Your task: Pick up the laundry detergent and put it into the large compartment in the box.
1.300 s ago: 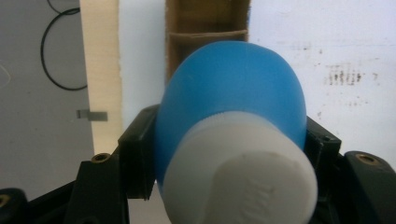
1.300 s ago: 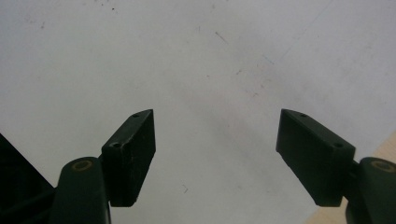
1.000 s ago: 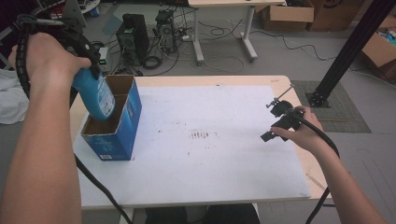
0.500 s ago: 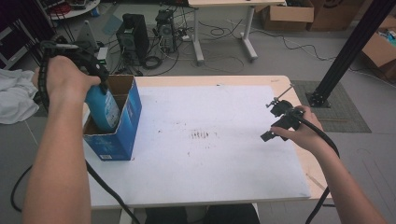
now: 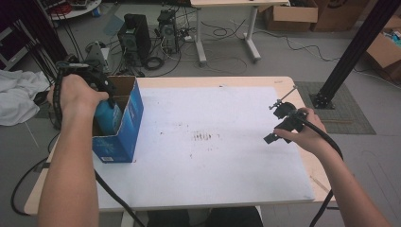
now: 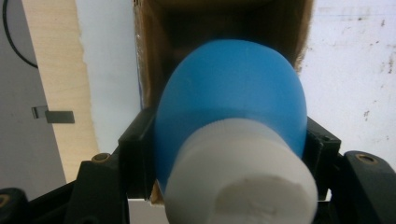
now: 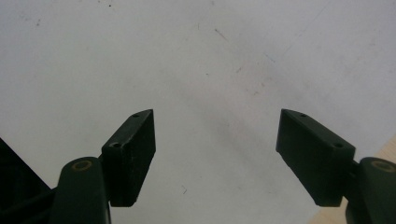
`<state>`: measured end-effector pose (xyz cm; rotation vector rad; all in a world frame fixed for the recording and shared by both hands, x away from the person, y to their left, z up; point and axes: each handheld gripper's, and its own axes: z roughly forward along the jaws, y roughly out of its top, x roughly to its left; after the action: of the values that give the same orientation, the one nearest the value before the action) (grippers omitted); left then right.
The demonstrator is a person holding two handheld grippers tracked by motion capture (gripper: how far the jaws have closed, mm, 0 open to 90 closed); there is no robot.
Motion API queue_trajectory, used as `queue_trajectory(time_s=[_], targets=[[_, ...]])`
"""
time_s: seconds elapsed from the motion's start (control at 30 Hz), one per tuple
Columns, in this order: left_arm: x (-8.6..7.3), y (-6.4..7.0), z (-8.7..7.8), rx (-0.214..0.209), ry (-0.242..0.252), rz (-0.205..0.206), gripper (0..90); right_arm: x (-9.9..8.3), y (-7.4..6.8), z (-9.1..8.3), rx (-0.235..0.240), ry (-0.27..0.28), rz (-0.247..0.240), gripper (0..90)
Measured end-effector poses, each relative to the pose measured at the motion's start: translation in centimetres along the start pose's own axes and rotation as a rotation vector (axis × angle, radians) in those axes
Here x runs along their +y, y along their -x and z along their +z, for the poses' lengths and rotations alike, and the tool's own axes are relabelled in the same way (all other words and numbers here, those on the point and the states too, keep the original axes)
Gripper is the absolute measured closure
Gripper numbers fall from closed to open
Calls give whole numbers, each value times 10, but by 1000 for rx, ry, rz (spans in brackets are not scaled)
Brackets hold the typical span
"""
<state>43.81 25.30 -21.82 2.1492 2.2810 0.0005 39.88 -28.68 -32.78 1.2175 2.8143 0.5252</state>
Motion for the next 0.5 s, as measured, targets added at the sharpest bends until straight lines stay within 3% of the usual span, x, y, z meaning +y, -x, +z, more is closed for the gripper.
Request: queue_trajectory(time_s=[0.5], targets=[[-1, -1, 32, 0, -31, 3, 374, 2, -4, 4, -4, -7, -6, 286]])
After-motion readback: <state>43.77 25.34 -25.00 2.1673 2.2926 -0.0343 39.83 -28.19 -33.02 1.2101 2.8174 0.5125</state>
